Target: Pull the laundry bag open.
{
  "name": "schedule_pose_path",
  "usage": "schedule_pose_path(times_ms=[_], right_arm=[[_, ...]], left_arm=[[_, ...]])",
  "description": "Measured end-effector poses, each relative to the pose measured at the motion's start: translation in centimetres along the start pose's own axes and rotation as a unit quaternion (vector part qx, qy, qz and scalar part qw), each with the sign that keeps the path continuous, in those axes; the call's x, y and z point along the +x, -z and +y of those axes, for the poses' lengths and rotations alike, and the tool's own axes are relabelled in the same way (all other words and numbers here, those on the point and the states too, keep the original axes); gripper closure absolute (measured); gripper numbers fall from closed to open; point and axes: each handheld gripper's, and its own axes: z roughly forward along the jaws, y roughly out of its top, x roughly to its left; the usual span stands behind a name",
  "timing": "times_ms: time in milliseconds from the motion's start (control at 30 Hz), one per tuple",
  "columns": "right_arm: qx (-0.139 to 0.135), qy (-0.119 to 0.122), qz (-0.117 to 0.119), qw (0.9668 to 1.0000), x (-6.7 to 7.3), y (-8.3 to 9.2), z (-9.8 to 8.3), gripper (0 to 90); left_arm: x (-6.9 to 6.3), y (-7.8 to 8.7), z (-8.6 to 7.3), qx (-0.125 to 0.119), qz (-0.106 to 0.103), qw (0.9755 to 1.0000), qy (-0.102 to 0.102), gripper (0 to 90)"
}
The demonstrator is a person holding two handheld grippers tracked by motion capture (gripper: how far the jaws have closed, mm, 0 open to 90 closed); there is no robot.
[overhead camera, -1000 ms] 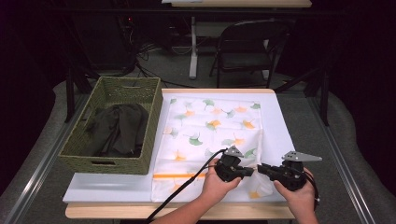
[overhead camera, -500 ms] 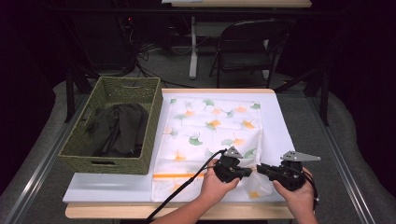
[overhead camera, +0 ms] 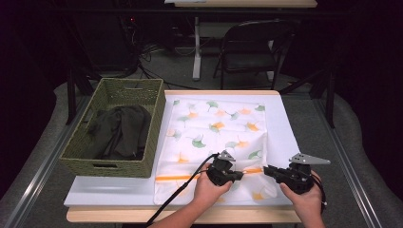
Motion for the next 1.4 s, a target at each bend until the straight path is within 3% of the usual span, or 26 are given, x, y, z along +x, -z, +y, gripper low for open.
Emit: schedule_pose_path(times_ms=[467,700,1133,1400], right_arm=[[-0.007,-0.008,0.004,0.9999,-0.4,0.5,0.0,83.7],[-0.008,-0.009,-0.006,0.9999,-0.7,0.7,0.0,83.7],[-0.012,-0.013,-0.016,0.9997,-0.9,1.0,-0.1,83.7],[-0.013,-0.013,-0.016,0.9997,-1.0,1.0,-0.1,83.7]], left_arm=[[1.7,1.8,-1.9,-0.003,0.018,0.9994,0.028,90.0],[2.4,3.4,-2.5,-0.007,0.029,0.9990,0.033,90.0],[3.6,6.4,-4.2,-0.007,0.071,0.9967,0.039,90.0],[4.3,8.2,-5.3,-0.007,0.083,0.9953,0.049,90.0]])
